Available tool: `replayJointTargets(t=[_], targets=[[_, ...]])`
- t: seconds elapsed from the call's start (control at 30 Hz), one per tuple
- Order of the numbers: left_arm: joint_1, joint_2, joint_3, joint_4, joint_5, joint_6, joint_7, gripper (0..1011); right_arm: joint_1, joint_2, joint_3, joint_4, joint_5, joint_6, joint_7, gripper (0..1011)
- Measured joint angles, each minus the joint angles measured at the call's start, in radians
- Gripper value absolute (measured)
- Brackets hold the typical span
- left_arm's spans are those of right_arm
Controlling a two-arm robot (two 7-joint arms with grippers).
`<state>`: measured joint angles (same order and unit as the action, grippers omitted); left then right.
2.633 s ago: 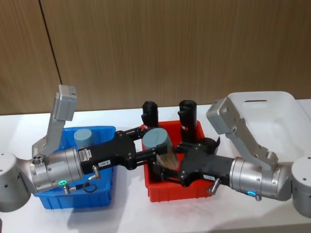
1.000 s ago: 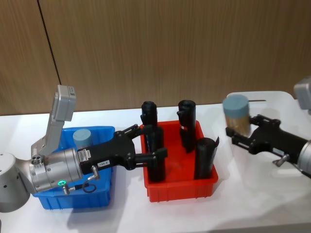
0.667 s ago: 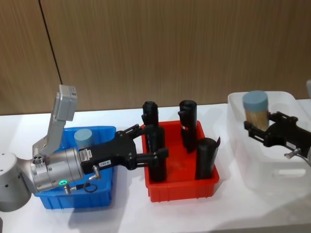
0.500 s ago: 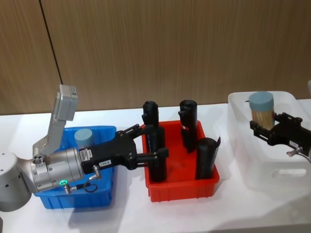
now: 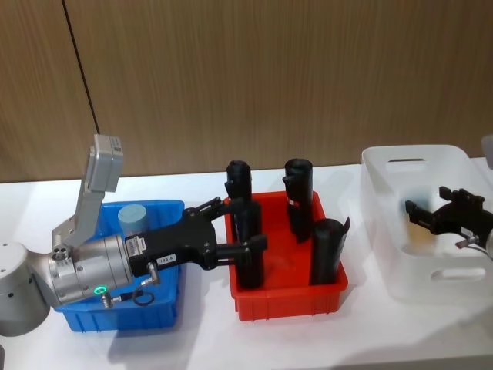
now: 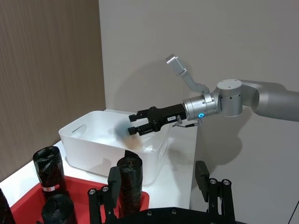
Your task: Pick the cotton swabs from the blue box and place them into the white box.
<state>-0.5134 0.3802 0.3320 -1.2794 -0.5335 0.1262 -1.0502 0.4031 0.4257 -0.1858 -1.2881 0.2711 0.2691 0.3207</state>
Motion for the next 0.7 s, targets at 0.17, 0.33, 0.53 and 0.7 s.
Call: replayJointTargets(t=[0.17, 0.33, 0.53, 0.7], targets=[[0.000, 0.000, 0.000, 0.000, 0.000, 0.000, 0.000, 1004, 0.012, -0.006, -0.002, 0.028, -0.005, -0.004, -0.009, 864], [0.000, 0.000, 0.000, 0.000, 0.000, 0.000, 0.000, 1004, 0.014, -0.007, -0.002, 0.035, -0.006, -0.006, -0.013, 1002], [0.004, 0.000, 0.001, -0.004, 0.005, 0.000, 0.014, 1004, 0.011, -0.007, -0.002, 0.032, -0.006, -0.008, -0.016, 1002], [0.017, 0.000, 0.007, -0.020, 0.019, -0.005, 0.062, 1004, -0.012, -0.012, -0.003, 0.004, -0.006, -0.021, -0.029, 1001]])
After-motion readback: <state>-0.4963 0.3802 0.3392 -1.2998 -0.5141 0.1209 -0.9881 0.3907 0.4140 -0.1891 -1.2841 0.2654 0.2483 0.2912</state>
